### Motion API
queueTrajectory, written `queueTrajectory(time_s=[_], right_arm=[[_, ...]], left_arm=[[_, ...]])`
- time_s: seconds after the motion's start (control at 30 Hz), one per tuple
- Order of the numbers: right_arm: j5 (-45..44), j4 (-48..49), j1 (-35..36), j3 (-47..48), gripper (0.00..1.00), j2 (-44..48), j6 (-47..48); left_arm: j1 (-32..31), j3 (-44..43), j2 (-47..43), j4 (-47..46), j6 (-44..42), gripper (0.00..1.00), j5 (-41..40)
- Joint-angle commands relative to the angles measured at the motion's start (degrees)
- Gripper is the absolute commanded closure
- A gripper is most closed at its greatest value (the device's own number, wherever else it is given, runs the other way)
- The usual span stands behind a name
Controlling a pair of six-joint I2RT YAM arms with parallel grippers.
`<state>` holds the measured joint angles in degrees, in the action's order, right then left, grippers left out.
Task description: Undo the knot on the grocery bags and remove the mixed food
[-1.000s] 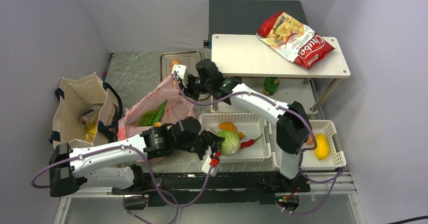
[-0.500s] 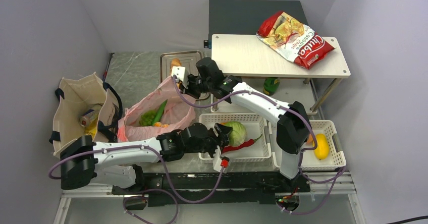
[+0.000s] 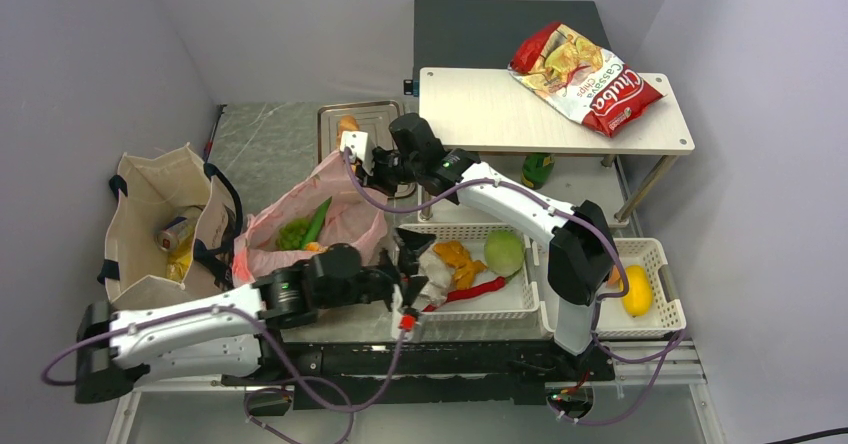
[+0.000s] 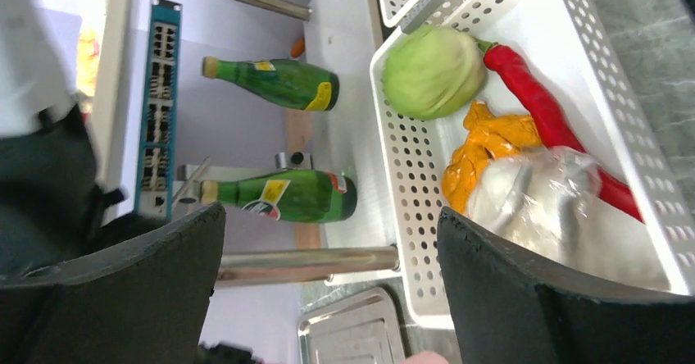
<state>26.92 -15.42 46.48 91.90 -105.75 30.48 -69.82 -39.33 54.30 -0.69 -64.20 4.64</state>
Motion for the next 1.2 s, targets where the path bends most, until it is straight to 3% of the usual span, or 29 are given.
queueTrajectory(time_s=[0.0,0.1,0.2,0.3,0.43,0.57,0.7,0.8,0.87,0.93,1.17], right_arm=[[2.3,1.5,-0.7,3.2,1.0,1.0,-2.3],[3.3,1.8,-0.7,3.9,1.0,1.1,-4.7],[3.8,2.4,-0.1,4.2,1.0,1.1,-6.8],[4.2,2.5,0.7,4.7,1.0,0.9,-8.4],[4.4,2.5,2.1,5.0,1.0,1.0,-10.0],[3.8,2.0,3.1,5.4,1.0,0.7,-10.5],[3.2,1.5,3.4,5.4,1.0,0.7,-11.3],[2.8,1.0,3.4,5.4,1.0,0.6,-11.1],[2.6,0.7,3.5,5.3,1.0,0.5,-11.0],[2.4,0.6,3.4,5.2,1.0,0.6,-10.8],[2.1,0.6,3.5,4.2,1.0,0.8,-10.7]], left_arm=[[0.4,-4.4,-10.7,16.5,7.6,0.07,-0.6],[6.6,-12.8,-15.8,37.8,7.1,0.35,5.7],[15.2,-17.4,-18.5,51.6,4.6,0.57,6.9],[25.7,-20.0,-17.9,63.5,0.4,0.66,11.9],[38.7,-16.4,-14.7,67.1,-5.1,0.75,13.9],[52.8,-13.5,-8.9,65.4,-9.2,0.76,18.5],[59.3,-13.1,-2.4,64.6,-7.3,0.71,19.0],[59.7,-12.7,-1.8,70.1,-12.0,0.67,22.7],[59.6,-12.6,-2.7,76.7,-16.8,0.54,25.9],[59.4,-12.1,-3.1,82.9,-21.2,0.47,27.6],[56.4,-8.2,-3.7,90.4,-24.4,0.66,28.1]])
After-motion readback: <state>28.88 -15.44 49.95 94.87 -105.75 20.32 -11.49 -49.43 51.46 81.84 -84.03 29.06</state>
